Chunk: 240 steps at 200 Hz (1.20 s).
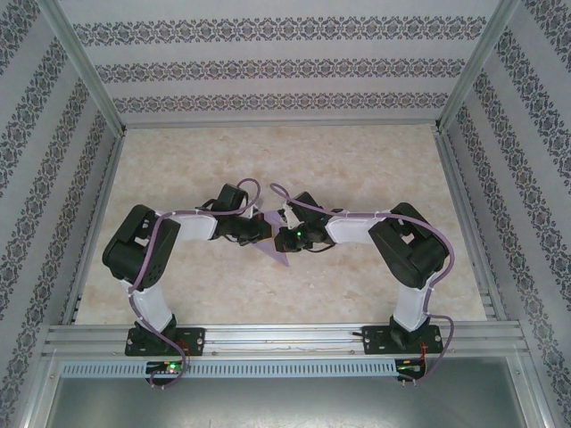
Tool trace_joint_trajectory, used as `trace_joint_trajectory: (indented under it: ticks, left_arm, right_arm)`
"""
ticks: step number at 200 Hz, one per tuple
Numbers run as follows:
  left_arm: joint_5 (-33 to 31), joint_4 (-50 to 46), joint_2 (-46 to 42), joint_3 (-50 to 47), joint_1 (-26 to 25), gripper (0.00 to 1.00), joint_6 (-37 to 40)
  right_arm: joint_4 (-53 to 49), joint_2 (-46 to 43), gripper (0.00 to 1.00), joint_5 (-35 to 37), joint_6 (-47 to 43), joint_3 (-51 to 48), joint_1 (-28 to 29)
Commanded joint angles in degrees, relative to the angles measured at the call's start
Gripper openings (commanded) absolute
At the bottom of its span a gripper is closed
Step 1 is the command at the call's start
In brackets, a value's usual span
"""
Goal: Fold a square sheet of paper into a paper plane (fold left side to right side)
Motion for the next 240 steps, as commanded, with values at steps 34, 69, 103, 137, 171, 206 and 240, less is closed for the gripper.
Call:
trace_joint_trajectory:
  ticks: [34,69,103,137,171,206,240]
  left_arm:
    - [0.7,2.8,3.8,2.6,-0.8,0.00,-0.7]
    - [-1.5,0.8,4.5,3.4,-0.8,0.00,0.5]
    - [-5.1,-3.9,5.7,4.8,-0.8,0.00,2.3]
    - [-5.8,-3.6,7.2,4.9,-0.3,0.00,1.9]
    - [-7.8,-5.1,7.5,5.2,0.9,0.00,3.1]
    - [-8.2,-6.8,7.9,6.6,2.6,0.00,4.7]
    - [-7.9,-8.0,9.0,9.0,4.0,0.00,5.3]
  right_arm:
    - [-9.6,5.4,0.00,7.8,-2.0,-2.4,0.0]
    - [-11.4,5.6,0.00,9.2,-2.8,-2.0,0.2]
    - [-14.0,5.3,0.00,10.8,-3.9,-1.5,0.2]
    - [-15.8,5.1,0.00,11.8,-4.7,-1.1,0.2]
    - [-17.1,5.1,0.00,11.7,-5.6,-1.0,0.5]
    - [-18.2,5.3,0.00,11.9,-6.0,-1.0,0.6]
    - [-19.4,5.6,0.00,12.7,-6.5,-0.8,1.1]
